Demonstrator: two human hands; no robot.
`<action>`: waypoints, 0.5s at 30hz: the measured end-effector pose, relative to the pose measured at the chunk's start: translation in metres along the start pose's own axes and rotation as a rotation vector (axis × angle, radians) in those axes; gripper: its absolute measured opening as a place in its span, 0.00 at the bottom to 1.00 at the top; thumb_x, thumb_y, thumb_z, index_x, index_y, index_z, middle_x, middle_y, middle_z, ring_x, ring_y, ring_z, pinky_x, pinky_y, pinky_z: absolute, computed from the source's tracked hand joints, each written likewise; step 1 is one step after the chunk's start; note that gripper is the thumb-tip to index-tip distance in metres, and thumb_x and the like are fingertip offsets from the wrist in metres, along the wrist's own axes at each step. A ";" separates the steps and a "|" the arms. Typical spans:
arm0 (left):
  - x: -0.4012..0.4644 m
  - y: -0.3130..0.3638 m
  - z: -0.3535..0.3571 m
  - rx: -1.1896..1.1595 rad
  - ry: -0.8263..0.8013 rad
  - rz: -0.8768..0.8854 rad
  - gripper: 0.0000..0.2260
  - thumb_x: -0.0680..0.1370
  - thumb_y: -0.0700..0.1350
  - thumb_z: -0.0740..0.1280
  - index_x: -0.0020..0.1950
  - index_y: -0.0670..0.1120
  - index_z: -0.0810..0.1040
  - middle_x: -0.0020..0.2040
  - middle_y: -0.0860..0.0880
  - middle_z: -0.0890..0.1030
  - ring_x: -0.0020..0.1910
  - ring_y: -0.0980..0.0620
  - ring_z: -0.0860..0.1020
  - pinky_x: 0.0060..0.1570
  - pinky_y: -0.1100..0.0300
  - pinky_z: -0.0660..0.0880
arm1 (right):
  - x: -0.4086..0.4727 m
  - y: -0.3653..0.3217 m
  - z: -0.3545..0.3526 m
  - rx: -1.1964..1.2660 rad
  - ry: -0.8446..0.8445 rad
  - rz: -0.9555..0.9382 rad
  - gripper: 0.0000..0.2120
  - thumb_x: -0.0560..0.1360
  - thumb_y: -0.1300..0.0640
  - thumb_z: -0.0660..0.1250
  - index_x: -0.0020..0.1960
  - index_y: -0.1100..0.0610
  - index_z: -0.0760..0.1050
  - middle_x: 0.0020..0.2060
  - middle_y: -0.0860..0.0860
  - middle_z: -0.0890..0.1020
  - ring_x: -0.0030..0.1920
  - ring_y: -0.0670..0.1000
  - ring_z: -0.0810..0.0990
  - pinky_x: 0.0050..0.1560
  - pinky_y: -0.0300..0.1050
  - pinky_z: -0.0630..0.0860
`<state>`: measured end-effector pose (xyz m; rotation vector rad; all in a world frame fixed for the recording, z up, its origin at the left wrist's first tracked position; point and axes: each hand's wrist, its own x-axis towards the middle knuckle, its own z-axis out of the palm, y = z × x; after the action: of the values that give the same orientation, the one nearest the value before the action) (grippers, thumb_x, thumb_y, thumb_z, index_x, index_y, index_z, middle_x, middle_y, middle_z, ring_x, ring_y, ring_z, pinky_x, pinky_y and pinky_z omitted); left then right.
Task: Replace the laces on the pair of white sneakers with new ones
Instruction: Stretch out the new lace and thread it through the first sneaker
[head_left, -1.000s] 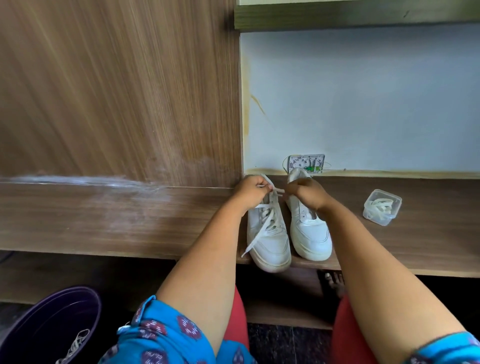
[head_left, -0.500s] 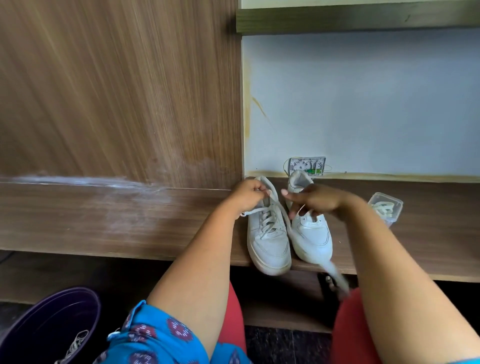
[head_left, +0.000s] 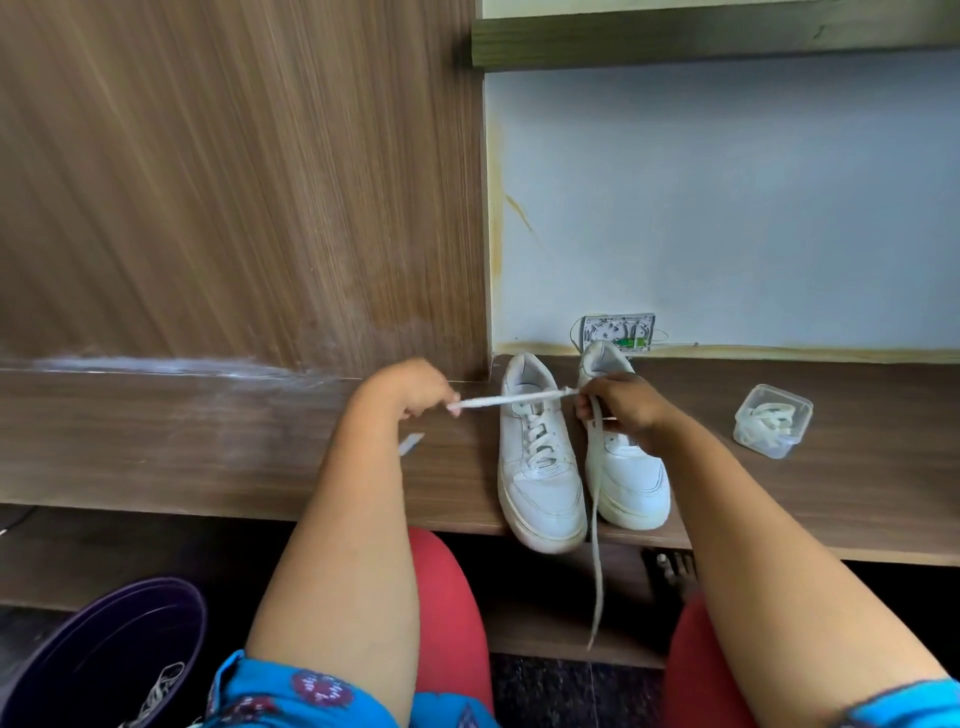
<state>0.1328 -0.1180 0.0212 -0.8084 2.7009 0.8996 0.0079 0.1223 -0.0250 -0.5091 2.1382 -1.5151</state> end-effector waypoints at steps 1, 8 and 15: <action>0.000 -0.008 -0.003 0.114 -0.077 -0.094 0.09 0.76 0.46 0.69 0.50 0.41 0.82 0.36 0.48 0.70 0.30 0.52 0.65 0.31 0.61 0.64 | 0.000 0.001 -0.001 -0.016 0.003 0.006 0.09 0.76 0.57 0.61 0.38 0.57 0.76 0.31 0.51 0.80 0.34 0.49 0.76 0.39 0.45 0.68; 0.019 -0.001 0.020 0.475 -0.177 -0.135 0.15 0.74 0.51 0.71 0.56 0.43 0.81 0.55 0.46 0.81 0.51 0.46 0.78 0.58 0.52 0.75 | -0.003 -0.004 0.010 -0.151 0.007 -0.007 0.10 0.74 0.60 0.61 0.37 0.60 0.78 0.31 0.53 0.82 0.29 0.47 0.76 0.27 0.37 0.69; 0.019 0.055 0.077 0.008 0.177 0.354 0.07 0.73 0.42 0.74 0.47 0.45 0.78 0.42 0.50 0.79 0.44 0.49 0.77 0.46 0.59 0.74 | 0.005 0.002 0.020 -0.110 -0.036 -0.108 0.10 0.76 0.57 0.66 0.36 0.56 0.76 0.27 0.53 0.74 0.29 0.51 0.70 0.31 0.43 0.65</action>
<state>0.0870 -0.0433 -0.0191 -0.4305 3.0629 0.9219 0.0152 0.1053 -0.0332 -0.6952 2.2069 -1.4388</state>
